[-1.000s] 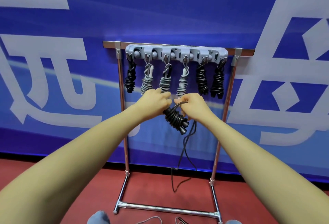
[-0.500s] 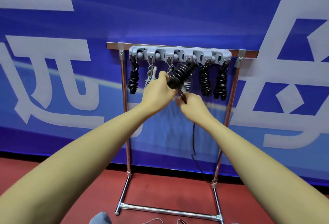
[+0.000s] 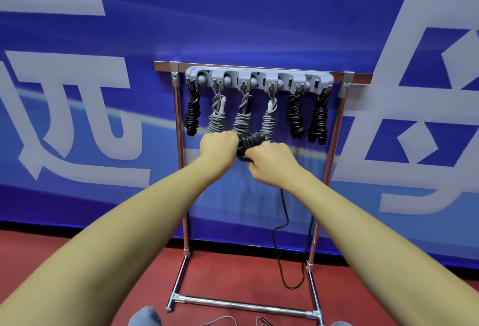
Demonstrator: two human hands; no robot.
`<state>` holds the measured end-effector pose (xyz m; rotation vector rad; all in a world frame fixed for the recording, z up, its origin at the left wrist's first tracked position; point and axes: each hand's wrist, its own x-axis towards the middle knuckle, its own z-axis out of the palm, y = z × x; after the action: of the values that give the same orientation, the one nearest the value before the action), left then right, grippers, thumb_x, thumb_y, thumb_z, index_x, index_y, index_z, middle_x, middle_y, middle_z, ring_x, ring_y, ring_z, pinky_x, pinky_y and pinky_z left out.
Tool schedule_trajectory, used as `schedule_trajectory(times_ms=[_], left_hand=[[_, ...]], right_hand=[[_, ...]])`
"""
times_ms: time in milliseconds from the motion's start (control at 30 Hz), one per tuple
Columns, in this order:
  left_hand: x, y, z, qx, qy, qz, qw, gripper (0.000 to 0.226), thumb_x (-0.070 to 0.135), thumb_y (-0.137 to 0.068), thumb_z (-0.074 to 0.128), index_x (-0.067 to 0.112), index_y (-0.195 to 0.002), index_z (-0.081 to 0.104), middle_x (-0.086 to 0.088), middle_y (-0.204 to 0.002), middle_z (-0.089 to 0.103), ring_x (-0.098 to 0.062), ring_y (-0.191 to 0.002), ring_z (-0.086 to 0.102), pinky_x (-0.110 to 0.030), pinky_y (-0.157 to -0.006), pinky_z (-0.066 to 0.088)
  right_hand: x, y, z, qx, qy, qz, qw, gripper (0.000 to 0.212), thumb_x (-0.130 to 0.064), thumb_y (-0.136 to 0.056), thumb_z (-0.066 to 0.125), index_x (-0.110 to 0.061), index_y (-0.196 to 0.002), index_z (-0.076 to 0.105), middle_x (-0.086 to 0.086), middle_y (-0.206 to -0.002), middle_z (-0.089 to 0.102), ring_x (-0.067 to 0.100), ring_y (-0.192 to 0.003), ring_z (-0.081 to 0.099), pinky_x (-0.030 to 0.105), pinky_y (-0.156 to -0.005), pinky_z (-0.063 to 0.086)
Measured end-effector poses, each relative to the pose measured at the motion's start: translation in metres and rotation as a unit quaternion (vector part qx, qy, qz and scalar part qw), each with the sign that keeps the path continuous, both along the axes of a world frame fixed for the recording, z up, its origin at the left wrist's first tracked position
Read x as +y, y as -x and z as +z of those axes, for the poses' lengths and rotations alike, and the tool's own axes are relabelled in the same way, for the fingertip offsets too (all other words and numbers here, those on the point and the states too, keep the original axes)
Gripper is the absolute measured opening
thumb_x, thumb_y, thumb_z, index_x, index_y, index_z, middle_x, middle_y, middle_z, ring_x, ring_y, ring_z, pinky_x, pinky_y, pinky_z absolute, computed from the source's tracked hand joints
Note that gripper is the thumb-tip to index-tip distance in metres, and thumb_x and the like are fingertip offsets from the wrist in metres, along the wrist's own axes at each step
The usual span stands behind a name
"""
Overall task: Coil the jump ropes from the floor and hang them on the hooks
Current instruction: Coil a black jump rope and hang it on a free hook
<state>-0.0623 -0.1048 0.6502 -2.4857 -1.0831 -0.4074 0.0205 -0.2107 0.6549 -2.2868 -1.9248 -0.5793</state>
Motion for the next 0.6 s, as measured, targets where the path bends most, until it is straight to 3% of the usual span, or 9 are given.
schedule_trajectory(times_ms=[133, 233, 300, 333, 400, 467, 600], left_hand=[[0.002, 0.003, -0.001, 0.075, -0.05, -0.034, 0.995, 0.019, 0.002, -0.088, 0.049, 0.01, -0.102, 0.059, -0.004, -0.104, 0.066, -0.027, -0.095, 0.064, -0.028, -0.057, 0.032], [0.001, 0.009, -0.001, 0.115, -0.074, -0.051, 0.989, 0.018, 0.003, -0.089, 0.048, 0.011, -0.101, 0.059, -0.004, -0.101, 0.066, -0.027, -0.092, 0.063, -0.029, -0.059, 0.032], [0.001, 0.011, 0.002, 0.121, -0.059, -0.076, 0.988, 0.016, 0.004, -0.086, 0.051, 0.01, -0.098, 0.06, -0.005, -0.097, 0.066, -0.028, -0.089, 0.063, -0.029, -0.06, 0.031], [0.001, 0.013, 0.003, 0.116, -0.074, -0.108, 0.985, 0.011, 0.007, -0.08, 0.06, 0.01, -0.09, 0.063, -0.005, -0.089, 0.067, -0.027, -0.082, 0.064, -0.028, -0.057, 0.029], [-0.001, 0.016, 0.008, 0.127, -0.126, -0.151, 0.972, 0.028, 0.013, -0.04, 0.084, 0.015, -0.054, 0.061, 0.0, -0.052, 0.059, -0.02, -0.048, 0.058, -0.02, -0.048, 0.021], [0.011, 0.016, 0.005, 0.111, -0.178, -0.217, 0.953, 0.042, 0.006, -0.011, 0.081, 0.018, -0.034, 0.047, 0.003, -0.033, 0.042, -0.015, -0.031, 0.042, -0.015, -0.048, 0.017], [0.012, 0.017, -0.004, 0.145, -0.212, -0.286, 0.923, 0.042, 0.003, -0.021, 0.08, 0.02, -0.038, 0.046, 0.006, -0.035, 0.04, -0.016, -0.035, 0.04, -0.018, -0.048, 0.024]], right_hand=[[-0.001, 0.005, 0.0, -0.053, -0.033, -0.023, 0.998, 0.022, -0.012, -0.093, 0.042, -0.013, -0.112, 0.052, 0.005, -0.108, 0.061, 0.032, -0.095, 0.061, 0.031, -0.063, 0.028], [0.003, 0.0, 0.0, -0.008, -0.052, -0.056, 0.997, 0.021, -0.011, -0.094, 0.042, -0.009, -0.113, 0.05, 0.007, -0.112, 0.054, 0.034, -0.096, 0.059, 0.033, -0.064, 0.029], [0.004, -0.003, -0.002, 0.069, -0.053, -0.061, 0.994, 0.023, -0.008, -0.091, 0.042, -0.009, -0.109, 0.057, 0.009, -0.111, 0.055, 0.035, -0.097, 0.057, 0.035, -0.066, 0.037], [0.004, -0.004, -0.004, 0.111, -0.059, -0.059, 0.99, 0.024, -0.008, -0.09, 0.042, -0.01, -0.106, 0.061, 0.009, -0.109, 0.057, 0.035, -0.097, 0.057, 0.036, -0.068, 0.04], [0.005, -0.005, -0.01, 0.18, -0.07, -0.059, 0.979, 0.024, -0.007, -0.087, 0.042, -0.012, -0.097, 0.064, 0.007, -0.104, 0.061, 0.033, -0.095, 0.057, 0.035, -0.067, 0.041], [0.007, -0.007, -0.015, 0.227, -0.061, -0.067, 0.97, 0.02, -0.01, -0.088, 0.042, -0.015, -0.087, 0.062, 0.007, -0.099, 0.063, 0.031, -0.092, 0.058, 0.032, -0.065, 0.038], [0.007, -0.016, -0.017, 0.241, -0.052, -0.098, 0.964, 0.043, -0.033, -0.099, 0.045, -0.009, -0.063, 0.049, 0.006, -0.073, 0.054, 0.032, -0.071, 0.052, 0.031, -0.06, 0.037]])
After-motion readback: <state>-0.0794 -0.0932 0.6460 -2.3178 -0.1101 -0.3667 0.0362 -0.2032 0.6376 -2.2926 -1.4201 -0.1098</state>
